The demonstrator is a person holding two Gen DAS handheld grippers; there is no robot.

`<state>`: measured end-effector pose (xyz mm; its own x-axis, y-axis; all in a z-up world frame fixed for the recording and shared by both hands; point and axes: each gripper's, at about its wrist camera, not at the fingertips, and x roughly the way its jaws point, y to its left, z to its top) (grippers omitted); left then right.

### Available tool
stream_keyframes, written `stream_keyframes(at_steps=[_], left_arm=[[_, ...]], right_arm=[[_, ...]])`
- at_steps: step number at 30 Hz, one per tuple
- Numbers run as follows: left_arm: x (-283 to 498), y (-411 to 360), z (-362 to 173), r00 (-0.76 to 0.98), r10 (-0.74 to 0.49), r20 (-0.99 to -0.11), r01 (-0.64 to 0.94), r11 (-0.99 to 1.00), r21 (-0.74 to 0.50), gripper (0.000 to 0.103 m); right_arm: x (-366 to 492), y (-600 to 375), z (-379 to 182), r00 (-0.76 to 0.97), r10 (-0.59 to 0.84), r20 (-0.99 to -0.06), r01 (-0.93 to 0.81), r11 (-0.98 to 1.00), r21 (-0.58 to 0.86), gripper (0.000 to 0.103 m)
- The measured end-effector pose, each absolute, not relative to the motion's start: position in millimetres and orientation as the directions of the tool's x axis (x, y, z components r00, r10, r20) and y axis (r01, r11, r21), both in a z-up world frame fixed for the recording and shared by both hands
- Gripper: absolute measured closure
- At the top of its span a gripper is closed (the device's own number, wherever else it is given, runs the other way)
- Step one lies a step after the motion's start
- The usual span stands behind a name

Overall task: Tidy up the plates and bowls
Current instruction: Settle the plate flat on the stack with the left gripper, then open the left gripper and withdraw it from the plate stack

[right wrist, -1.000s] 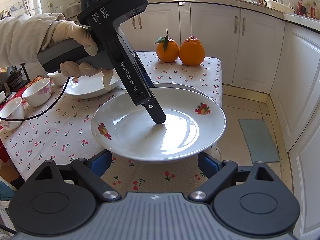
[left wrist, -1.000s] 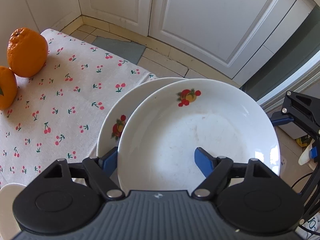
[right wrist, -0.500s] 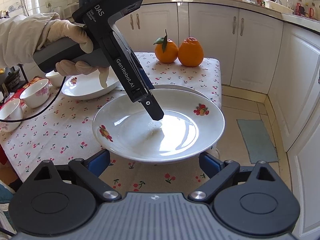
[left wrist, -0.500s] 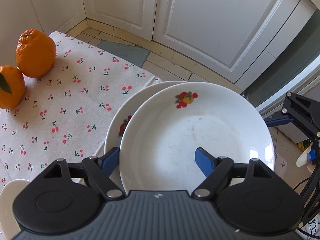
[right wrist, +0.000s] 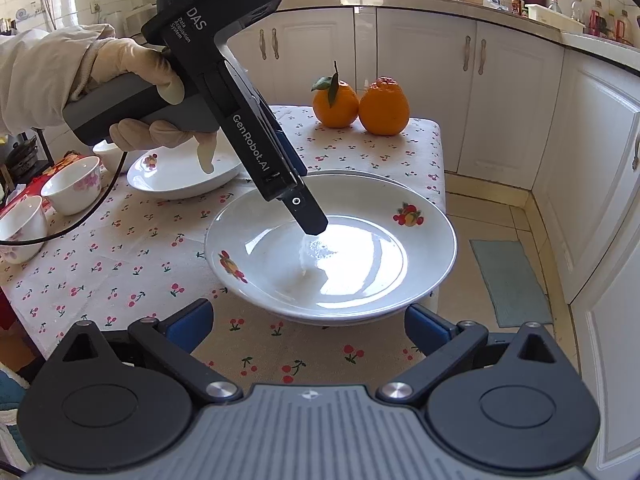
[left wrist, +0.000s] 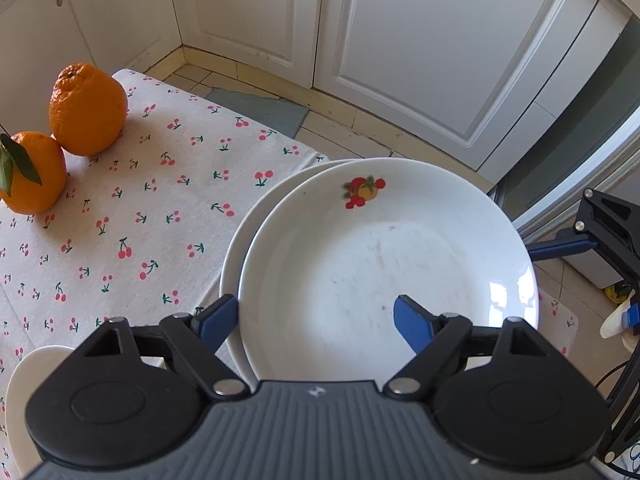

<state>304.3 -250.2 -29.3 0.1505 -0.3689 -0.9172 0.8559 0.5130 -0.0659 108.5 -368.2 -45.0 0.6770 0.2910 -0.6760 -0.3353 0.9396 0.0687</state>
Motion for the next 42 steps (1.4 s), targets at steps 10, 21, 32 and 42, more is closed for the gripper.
stream_keyframes(at_steps=[10,21,32,42], left_arm=[[296,-231,-17,0.22,-0.39,-0.894,0.814,0.578,-0.051,0.018],[228,-166,25,0.421,-0.446,-0.79,0.725,0.689,-0.002,0.018],[128,-95,21,0.692,-0.364,-0.623,0.53,0.842,0.097,0.013],[104,-61,-12,0.732,-0.295,-0.614,0.384,0.923,0.014,0.013]], right_arm=[[91,-360,-38,0.692,0.329,-0.642,-0.342,0.933,0.11,0.0],[79,-361,-36,0.7,0.342,-0.627,-0.238,0.939,0.247,0.0],[63,-311,-33,0.676,0.225,-0.702,-0.313,0.95,0.002,0.0],[65,-280,-19,0.662,0.26,-0.703,-0.381,0.924,-0.018,0.0]])
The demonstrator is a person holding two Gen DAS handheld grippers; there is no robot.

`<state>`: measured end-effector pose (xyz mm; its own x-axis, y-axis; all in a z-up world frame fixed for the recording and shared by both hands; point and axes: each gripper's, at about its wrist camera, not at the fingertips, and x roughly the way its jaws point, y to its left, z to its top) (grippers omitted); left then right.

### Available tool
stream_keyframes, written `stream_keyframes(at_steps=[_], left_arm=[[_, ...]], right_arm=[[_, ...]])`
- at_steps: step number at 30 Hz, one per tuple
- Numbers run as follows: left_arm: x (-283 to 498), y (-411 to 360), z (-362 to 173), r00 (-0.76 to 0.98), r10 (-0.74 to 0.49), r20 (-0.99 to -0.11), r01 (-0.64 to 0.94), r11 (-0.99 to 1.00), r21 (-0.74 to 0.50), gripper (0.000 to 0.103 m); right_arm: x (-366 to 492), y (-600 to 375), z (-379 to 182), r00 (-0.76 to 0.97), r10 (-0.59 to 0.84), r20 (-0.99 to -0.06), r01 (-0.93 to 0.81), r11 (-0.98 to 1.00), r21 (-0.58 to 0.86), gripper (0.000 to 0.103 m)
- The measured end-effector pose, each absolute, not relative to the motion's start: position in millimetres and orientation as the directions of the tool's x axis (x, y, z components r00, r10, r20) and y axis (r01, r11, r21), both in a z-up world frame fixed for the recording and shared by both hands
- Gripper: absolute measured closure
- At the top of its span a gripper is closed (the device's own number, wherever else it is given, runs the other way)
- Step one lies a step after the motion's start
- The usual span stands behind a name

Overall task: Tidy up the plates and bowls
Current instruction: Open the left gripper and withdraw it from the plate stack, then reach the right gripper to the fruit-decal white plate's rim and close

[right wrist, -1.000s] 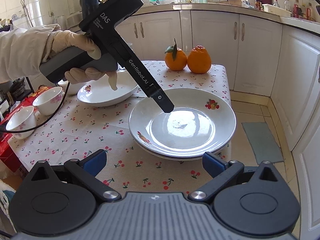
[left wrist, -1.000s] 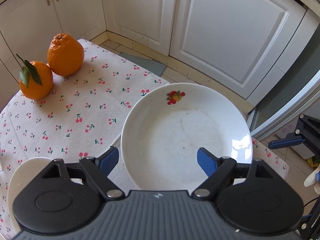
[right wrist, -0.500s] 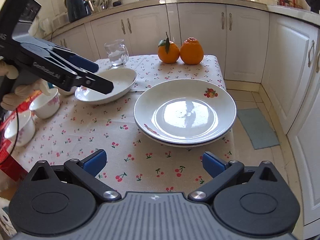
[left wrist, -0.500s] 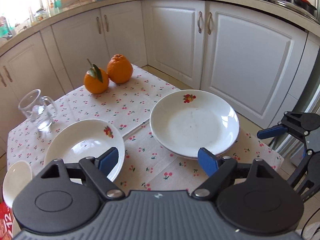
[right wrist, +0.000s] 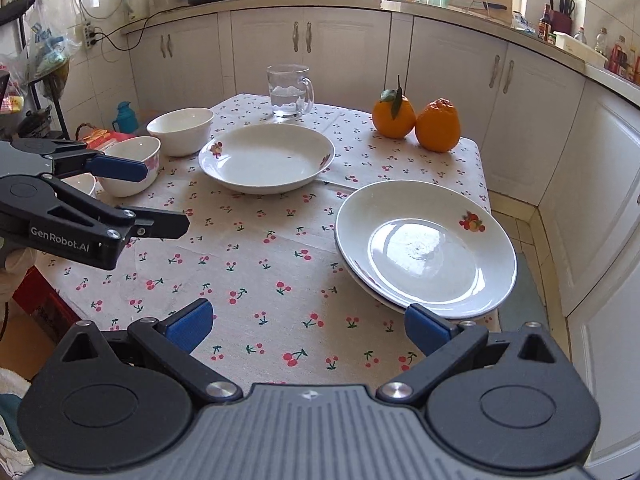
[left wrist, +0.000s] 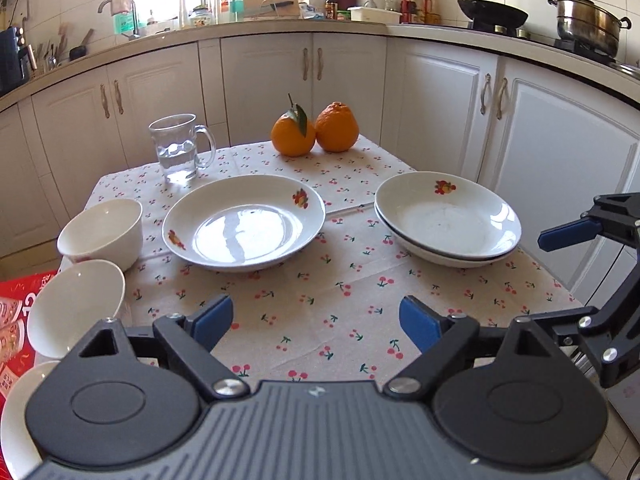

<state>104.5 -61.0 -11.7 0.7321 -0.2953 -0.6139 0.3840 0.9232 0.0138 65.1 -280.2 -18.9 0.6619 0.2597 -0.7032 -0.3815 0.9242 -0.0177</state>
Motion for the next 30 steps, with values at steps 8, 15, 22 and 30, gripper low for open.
stream_keyframes(at_steps=[8,15,22,30], left_arm=[[116,-62,-32,0.783,-0.2,-0.589,0.297,0.952,0.071,0.009],[148,-65,-56,0.777,-0.12,-0.618,0.21,0.975,0.075,0.009],[171,-65,-76,0.728,-0.132,-0.673,0.208,0.978,0.034,0.009],[189,-66,-81,0.728,-0.134,-0.673,0.19,0.982,0.01,0.0]], right_arm=[[76,-263,-16,0.643,0.272,-0.716,-0.436,0.898,-0.051,0.0],[104,-258,-19,0.617,0.291,-0.731,-0.472,0.88,-0.048,0.0],[138,-261,-23,0.586,0.305,-0.751,-0.499,0.866,-0.038,0.0],[173,-253,-24,0.567,0.316,-0.761,-0.565,0.822,-0.08,0.0]])
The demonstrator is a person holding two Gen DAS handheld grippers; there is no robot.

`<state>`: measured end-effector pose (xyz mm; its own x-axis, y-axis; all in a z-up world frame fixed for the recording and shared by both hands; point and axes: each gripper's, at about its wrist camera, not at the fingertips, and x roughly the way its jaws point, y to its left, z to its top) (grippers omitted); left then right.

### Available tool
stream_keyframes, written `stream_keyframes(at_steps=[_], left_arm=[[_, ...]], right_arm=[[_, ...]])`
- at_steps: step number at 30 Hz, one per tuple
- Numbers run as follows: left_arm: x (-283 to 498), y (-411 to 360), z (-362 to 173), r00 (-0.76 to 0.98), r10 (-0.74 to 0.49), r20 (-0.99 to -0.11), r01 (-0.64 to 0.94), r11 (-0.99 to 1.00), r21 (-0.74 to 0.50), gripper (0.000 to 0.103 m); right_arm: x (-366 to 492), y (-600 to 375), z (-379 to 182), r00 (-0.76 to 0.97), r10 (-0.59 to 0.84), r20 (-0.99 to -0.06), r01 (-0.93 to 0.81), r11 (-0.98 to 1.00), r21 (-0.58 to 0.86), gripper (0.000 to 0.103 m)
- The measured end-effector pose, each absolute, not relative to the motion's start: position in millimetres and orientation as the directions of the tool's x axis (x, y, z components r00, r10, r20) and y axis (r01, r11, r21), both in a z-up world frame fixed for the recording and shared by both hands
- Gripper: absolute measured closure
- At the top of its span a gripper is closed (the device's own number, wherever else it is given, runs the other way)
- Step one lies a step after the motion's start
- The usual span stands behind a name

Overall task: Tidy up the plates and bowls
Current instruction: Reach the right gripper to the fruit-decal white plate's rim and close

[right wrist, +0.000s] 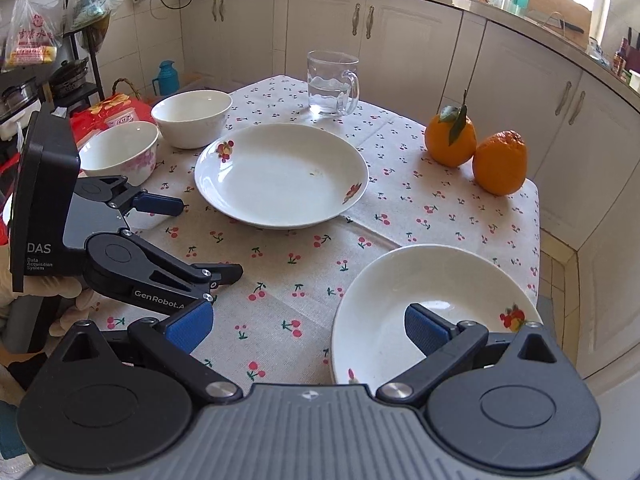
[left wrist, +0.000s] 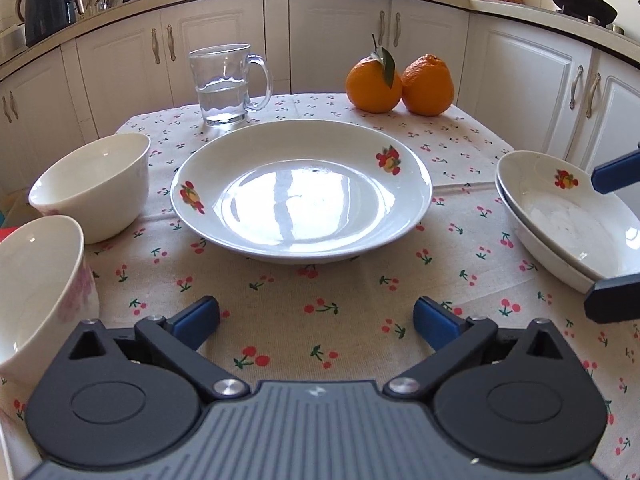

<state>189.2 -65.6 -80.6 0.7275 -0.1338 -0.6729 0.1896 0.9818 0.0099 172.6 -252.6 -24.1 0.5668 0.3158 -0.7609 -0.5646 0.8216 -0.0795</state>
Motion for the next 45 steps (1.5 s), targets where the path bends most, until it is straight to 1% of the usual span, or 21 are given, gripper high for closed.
stream_keyframes(at_steps=[2,7,12,19,27,34,37,41,45], left_arm=[[195,-66,-80,0.726,-0.132,-0.675,0.187,0.982,0.009,0.0],[205,-68,-80,0.727,-0.118,-0.676,0.167,0.986,0.008,0.0],[211,-67,-81,0.731,-0.114,-0.672,0.161,0.987,0.008,0.0],[215,-65,-83,0.744,-0.1,-0.661,0.139,0.99,0.007,0.0],[217,-64,-83,0.749,-0.11,-0.653,0.151,0.988,0.007,0.001],[216,-64,-83,0.746,-0.135,-0.652,0.179,0.984,0.0,0.003],[217,-61,-82,0.744,-0.156,-0.65,0.186,0.982,-0.023,0.003],[218,-62,-80,0.746,-0.162,-0.647,0.199,0.98,-0.015,0.009],[219,-62,-80,0.746,-0.159,-0.647,0.199,0.98,-0.012,0.009]], right_arm=[[182,-247,-24,0.566,0.303,-0.767,-0.583,0.805,-0.112,0.0],[204,-234,-16,0.551,0.328,-0.767,-0.633,0.763,-0.129,0.0],[224,-217,-7,0.558,0.326,-0.763,-0.672,0.717,-0.185,0.0],[251,-201,2,0.541,0.347,-0.766,-0.729,0.648,-0.221,0.0],[281,-187,-9,0.52,0.326,-0.79,-0.761,0.597,-0.255,0.0],[306,-179,-20,0.445,0.363,-0.819,-0.808,0.557,-0.191,0.0],[320,-176,-23,0.414,0.376,-0.829,-0.818,0.554,-0.157,0.0],[341,-173,-26,0.378,0.398,-0.836,-0.833,0.539,-0.121,0.0],[368,-171,-33,0.326,0.423,-0.845,-0.838,0.543,-0.051,0.0]])
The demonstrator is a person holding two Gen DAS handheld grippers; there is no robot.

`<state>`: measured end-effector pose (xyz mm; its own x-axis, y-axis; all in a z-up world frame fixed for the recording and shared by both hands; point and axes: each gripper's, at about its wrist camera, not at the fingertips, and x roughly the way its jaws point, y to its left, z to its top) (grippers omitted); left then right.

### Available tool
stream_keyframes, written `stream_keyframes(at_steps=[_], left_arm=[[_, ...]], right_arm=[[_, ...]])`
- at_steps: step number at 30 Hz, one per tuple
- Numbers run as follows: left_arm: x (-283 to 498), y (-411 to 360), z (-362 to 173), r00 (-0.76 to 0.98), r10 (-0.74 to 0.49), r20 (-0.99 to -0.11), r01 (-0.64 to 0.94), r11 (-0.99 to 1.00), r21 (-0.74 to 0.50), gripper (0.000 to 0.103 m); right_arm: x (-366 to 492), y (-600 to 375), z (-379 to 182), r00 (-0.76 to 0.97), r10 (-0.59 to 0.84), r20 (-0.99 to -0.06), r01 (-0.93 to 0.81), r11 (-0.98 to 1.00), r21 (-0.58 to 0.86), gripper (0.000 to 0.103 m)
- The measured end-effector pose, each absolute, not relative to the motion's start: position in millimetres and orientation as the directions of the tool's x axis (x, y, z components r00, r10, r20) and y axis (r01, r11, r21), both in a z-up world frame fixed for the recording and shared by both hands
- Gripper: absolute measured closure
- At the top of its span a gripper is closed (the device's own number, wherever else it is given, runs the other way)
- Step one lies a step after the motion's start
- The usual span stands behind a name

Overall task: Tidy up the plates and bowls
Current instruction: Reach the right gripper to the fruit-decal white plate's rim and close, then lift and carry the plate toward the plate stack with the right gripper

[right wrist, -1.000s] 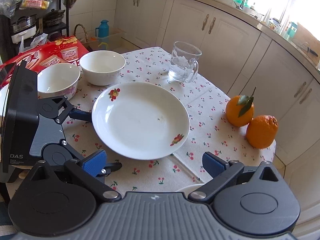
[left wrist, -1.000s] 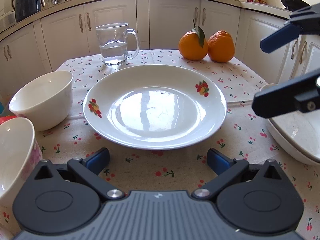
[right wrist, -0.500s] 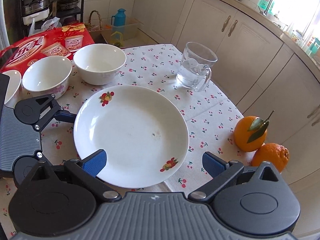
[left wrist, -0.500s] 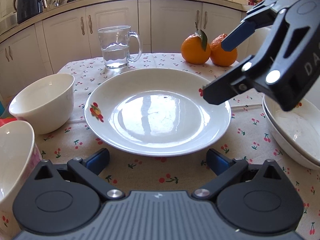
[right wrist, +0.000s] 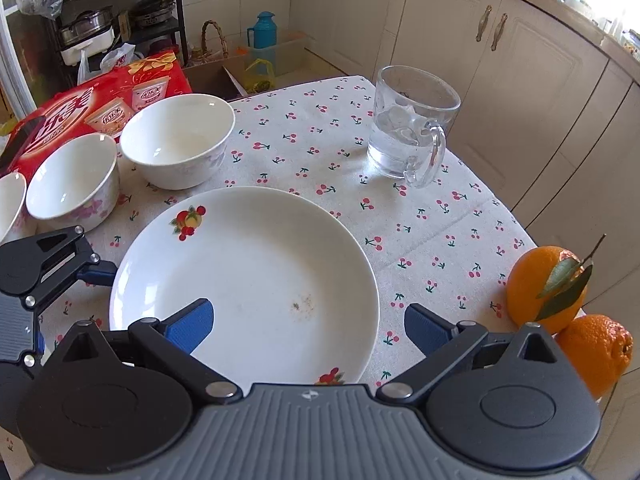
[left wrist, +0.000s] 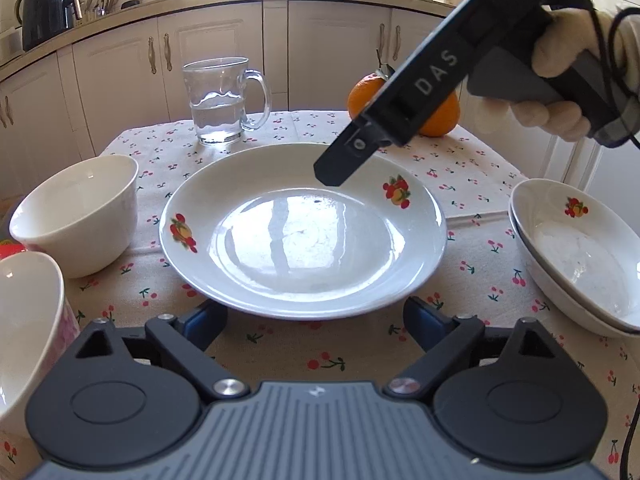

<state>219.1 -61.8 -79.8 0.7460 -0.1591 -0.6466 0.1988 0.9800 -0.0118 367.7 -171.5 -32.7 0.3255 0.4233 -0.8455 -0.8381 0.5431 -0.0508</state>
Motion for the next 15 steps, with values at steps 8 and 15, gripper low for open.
stream_keyframes(at_steps=[8,15], left_arm=[[218,-60,-79,0.749,-0.157,-0.644,0.197,0.98,-0.01,0.011],[221,-58,-80,0.745,-0.155,-0.648,0.196,0.981,-0.01,0.015]], right_arm=[[418,-166,-54,0.211,0.454,-0.866,-0.824,0.559,0.093,0.019],[435,-158,-66,0.124,0.484,-0.866,-0.833,0.525,0.174,0.029]])
